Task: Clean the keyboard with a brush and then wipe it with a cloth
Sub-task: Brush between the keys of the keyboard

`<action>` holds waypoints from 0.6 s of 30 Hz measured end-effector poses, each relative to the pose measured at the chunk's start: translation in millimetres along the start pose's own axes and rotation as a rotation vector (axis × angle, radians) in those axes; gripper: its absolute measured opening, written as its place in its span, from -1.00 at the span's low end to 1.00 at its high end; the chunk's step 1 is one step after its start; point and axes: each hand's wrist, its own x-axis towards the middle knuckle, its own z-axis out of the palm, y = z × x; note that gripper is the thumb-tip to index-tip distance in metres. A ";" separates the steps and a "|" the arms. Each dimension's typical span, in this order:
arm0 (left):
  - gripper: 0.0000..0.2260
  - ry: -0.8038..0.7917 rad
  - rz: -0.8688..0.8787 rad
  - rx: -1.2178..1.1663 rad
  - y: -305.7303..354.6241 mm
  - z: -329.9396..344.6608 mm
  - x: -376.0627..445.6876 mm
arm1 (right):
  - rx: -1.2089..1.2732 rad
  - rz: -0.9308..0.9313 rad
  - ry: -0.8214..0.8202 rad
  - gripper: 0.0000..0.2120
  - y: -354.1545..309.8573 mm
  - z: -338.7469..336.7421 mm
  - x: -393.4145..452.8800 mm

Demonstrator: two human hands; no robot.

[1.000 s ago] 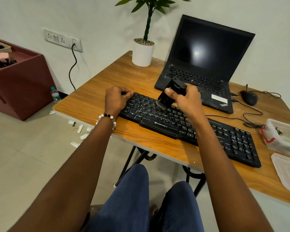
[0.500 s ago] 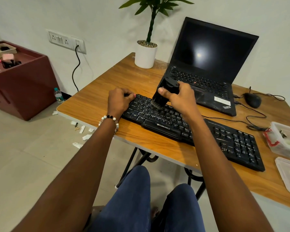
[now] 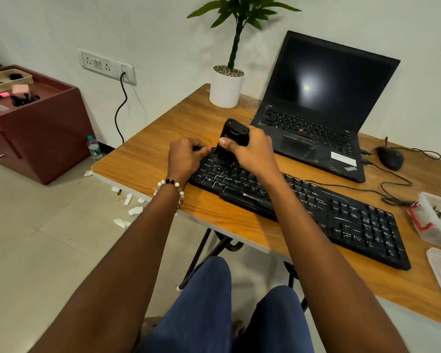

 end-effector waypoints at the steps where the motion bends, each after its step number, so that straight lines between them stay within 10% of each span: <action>1: -0.87 0.003 0.003 0.008 0.0 -0.3 0.1 | 0.006 0.005 -0.032 -0.60 -0.5 2.9 0.4; 18: -0.85 -0.021 0.005 0.012 0.8 -6.2 0.1 | -0.096 -0.031 -0.185 -0.55 -18.3 2.2 -0.6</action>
